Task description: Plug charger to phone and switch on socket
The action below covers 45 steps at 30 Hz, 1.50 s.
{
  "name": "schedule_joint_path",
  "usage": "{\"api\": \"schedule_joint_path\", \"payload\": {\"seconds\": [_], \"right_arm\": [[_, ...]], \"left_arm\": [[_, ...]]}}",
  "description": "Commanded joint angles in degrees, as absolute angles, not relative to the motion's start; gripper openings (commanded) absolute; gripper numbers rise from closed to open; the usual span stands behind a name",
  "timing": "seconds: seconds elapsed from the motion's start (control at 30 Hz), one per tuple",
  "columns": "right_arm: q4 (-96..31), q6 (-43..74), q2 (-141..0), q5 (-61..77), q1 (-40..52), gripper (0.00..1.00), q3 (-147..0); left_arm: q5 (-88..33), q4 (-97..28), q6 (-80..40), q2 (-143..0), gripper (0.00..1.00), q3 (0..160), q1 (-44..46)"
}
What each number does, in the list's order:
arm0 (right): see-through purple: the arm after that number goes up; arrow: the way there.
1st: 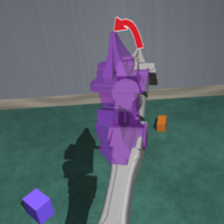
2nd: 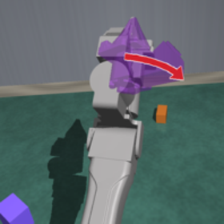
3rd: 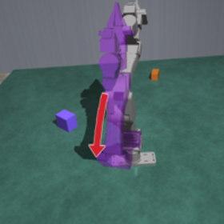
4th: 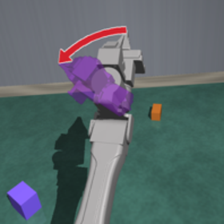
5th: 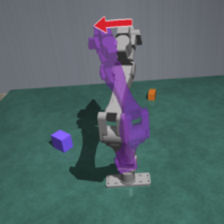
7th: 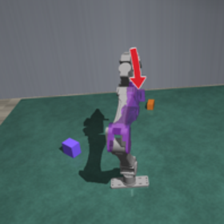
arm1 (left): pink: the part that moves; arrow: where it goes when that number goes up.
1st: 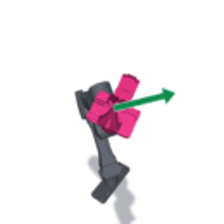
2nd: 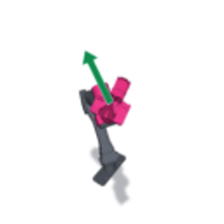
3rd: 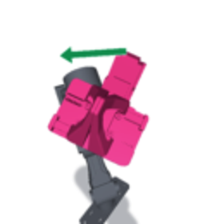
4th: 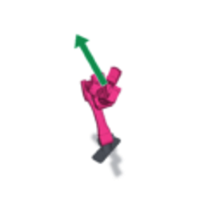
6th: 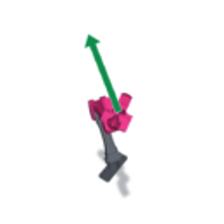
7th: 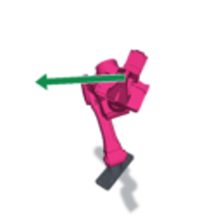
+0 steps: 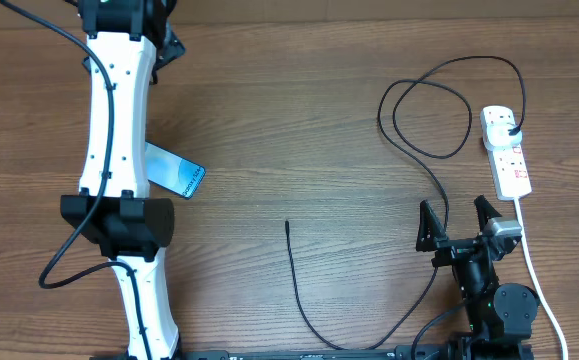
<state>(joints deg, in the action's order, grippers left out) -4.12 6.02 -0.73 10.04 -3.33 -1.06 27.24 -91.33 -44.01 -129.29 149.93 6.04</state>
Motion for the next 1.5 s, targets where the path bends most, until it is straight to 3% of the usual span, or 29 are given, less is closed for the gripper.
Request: {"api": "schedule_joint_path", "payload": {"seconds": [0.0,0.67,1.13,1.47], "right_arm": [[-3.99,6.00,-0.16,9.47,-3.05,1.00,-0.45],[-3.97,6.00,-0.16,9.47,-3.05,1.00,-0.45],[-3.99,6.00,-0.16,9.47,-3.05,1.00,-0.45],[-3.99,6.00,-0.16,9.47,-3.05,1.00,-0.45]], "left_arm": [[31.68,-91.53,-45.28,-128.86,1.00,150.15,8.99],[32.80,-89.25,-45.45,-128.86,1.00,146.93,8.93],[32.97,-77.03,-47.94,-125.38,1.00,121.47,8.99],[26.09,-68.42,-51.77,-119.26,0.99,104.95,8.99]]}}
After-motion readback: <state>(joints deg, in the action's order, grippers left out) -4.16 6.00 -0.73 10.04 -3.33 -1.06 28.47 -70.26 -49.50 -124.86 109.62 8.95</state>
